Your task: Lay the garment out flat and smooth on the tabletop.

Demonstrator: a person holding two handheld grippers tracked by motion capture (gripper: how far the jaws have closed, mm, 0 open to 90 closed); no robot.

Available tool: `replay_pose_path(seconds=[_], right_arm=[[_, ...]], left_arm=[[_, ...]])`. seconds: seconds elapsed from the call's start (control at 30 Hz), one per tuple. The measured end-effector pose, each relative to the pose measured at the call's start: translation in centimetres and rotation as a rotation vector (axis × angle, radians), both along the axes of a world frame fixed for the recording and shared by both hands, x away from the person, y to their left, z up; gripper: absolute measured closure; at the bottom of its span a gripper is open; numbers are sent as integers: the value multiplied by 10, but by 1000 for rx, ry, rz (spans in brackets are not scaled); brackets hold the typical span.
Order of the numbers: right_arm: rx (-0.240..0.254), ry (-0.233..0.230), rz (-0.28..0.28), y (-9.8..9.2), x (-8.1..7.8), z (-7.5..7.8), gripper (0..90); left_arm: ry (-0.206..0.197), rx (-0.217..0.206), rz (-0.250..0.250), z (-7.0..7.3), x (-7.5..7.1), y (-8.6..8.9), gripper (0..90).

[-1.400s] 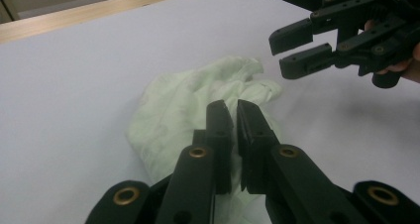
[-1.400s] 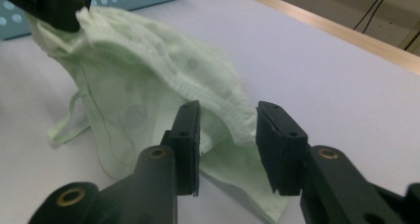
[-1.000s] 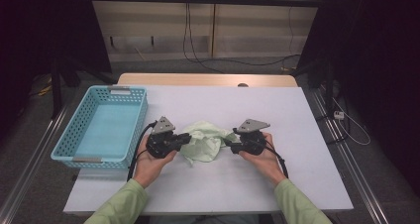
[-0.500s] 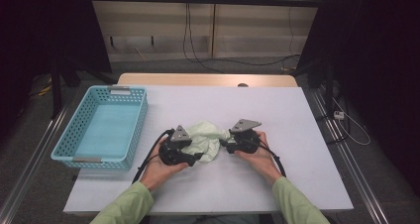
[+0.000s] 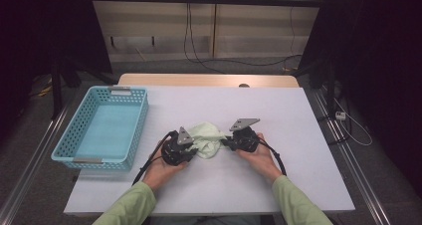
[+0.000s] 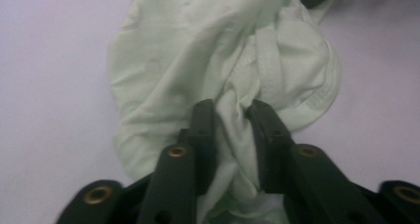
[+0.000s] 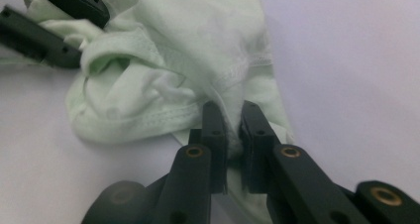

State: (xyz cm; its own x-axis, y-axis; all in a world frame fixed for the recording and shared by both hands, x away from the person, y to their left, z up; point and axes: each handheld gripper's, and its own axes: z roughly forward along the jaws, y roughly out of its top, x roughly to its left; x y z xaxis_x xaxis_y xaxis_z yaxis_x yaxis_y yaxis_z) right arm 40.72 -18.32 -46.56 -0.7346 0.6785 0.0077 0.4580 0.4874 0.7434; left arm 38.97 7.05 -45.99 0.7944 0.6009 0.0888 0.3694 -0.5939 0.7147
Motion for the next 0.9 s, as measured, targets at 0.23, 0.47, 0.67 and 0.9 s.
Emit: replay_pose_path(seconds=[0.23,0.47,0.67,0.9], right_arm=[[10,7,-6,-9,-18,6,845],[5,-8,-31,-24,-44,12,844],[32,-7,-50,-38,-61,14,844],[53,1,-28,-44,-89,15,827]], left_arm=[[67,-73,-61,1,1,1,800],[64,-84,-141,3,-11,-12,800],[81,-110,-187,6,-17,-17,799],[95,-127,-244,12,-27,-15,790]])
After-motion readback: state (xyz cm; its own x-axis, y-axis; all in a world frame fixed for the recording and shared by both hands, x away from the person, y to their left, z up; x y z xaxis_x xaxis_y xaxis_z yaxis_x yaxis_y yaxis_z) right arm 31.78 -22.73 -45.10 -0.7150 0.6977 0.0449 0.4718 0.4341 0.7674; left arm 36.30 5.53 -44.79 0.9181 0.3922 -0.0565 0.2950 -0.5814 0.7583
